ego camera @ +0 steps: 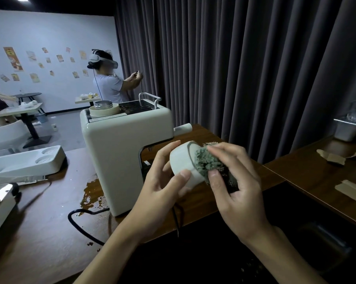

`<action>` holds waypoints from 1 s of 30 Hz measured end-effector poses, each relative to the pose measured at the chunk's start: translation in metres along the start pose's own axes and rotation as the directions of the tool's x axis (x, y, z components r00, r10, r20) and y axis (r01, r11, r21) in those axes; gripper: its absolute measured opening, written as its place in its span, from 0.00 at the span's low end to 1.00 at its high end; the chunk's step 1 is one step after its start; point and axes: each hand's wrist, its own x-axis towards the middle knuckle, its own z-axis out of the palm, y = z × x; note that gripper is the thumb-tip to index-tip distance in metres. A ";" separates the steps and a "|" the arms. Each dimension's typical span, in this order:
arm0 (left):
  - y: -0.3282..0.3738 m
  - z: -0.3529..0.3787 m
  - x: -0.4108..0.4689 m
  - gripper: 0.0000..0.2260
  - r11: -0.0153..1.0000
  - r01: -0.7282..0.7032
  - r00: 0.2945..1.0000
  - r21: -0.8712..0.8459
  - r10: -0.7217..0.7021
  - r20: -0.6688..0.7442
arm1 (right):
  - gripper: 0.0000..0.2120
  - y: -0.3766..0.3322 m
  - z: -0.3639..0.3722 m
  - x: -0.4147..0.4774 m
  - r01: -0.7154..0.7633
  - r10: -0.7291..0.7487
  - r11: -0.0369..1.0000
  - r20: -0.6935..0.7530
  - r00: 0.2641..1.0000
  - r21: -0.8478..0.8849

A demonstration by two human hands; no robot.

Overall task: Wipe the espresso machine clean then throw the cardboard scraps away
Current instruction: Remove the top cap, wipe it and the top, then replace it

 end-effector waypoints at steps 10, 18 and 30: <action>-0.003 -0.001 -0.002 0.32 0.999 0.024 0.999 -0.038 -0.023 0.047 | 0.17 0.002 -0.002 0.013 -0.150 0.156 0.988 0.179 0.971 -0.046; -0.002 -0.004 -0.001 0.29 0.999 0.029 0.998 -0.045 -0.027 0.054 | 0.15 0.006 -0.003 0.019 -0.036 0.042 0.999 0.200 0.979 -0.031; 0.009 -0.006 0.006 0.26 0.998 -0.051 0.997 -0.039 0.049 -0.054 | 0.15 -0.004 0.009 0.008 0.058 -0.049 0.997 0.165 0.985 -0.050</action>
